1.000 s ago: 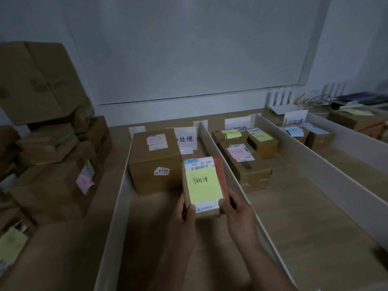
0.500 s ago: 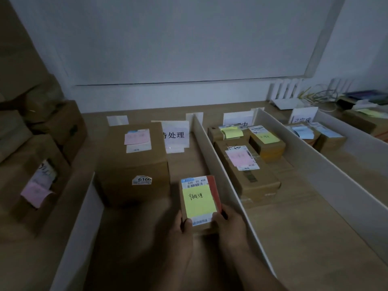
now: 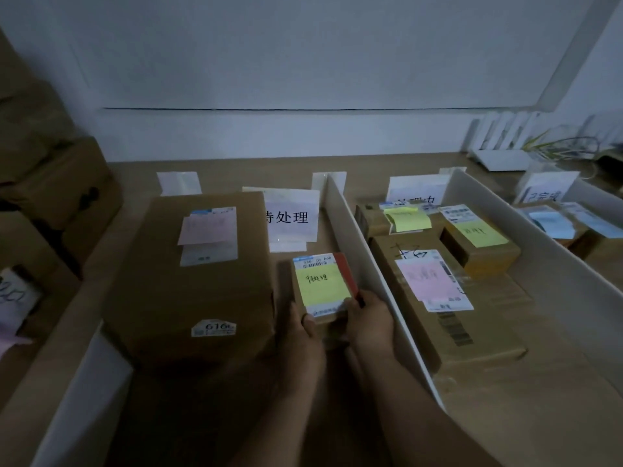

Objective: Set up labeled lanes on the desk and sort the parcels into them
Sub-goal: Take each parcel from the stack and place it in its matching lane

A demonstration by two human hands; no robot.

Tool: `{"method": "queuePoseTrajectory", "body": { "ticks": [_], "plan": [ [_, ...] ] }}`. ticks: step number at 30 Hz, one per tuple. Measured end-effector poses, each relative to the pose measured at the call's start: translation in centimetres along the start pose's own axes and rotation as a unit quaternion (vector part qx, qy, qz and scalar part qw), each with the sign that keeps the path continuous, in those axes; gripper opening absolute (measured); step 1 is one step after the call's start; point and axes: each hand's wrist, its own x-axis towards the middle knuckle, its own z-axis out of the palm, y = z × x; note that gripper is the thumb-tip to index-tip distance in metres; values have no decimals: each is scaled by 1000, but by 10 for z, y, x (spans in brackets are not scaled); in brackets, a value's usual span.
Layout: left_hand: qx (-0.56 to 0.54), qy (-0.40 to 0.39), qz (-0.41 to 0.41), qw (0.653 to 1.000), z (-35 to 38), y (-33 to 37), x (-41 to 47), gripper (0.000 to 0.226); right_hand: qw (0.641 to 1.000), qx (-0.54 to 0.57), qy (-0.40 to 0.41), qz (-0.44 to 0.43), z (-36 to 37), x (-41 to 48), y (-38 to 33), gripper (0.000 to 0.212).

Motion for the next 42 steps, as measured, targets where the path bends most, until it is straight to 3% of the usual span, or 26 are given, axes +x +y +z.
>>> {"method": "queuePoseTrajectory", "body": {
  "ticks": [10, 17, 28, 36, 42],
  "plan": [
    [-29, -1, -13, 999, 13, 24, 58, 48, 999, -25, 10, -16, 19, 56, -24, 20],
    [-24, -12, -43, 999, 3, 40, 43, 51, 999, -24, -21, -16, 8, 44, -32, 21],
    [-48, -14, 33, 998, -41, 29, -68, 50, 987, -43, -2, -157, -37, -85, -40, 20],
    [-57, 42, 84, 994, -128, 26, -174, 41, 984, -24, -20, -173, -73, -206, -53, 38],
    [-13, 105, 104, 989, -201, 4, -230, 39, 979, -10, -52, -198, -74, -280, -67, 33]
  ]
}}
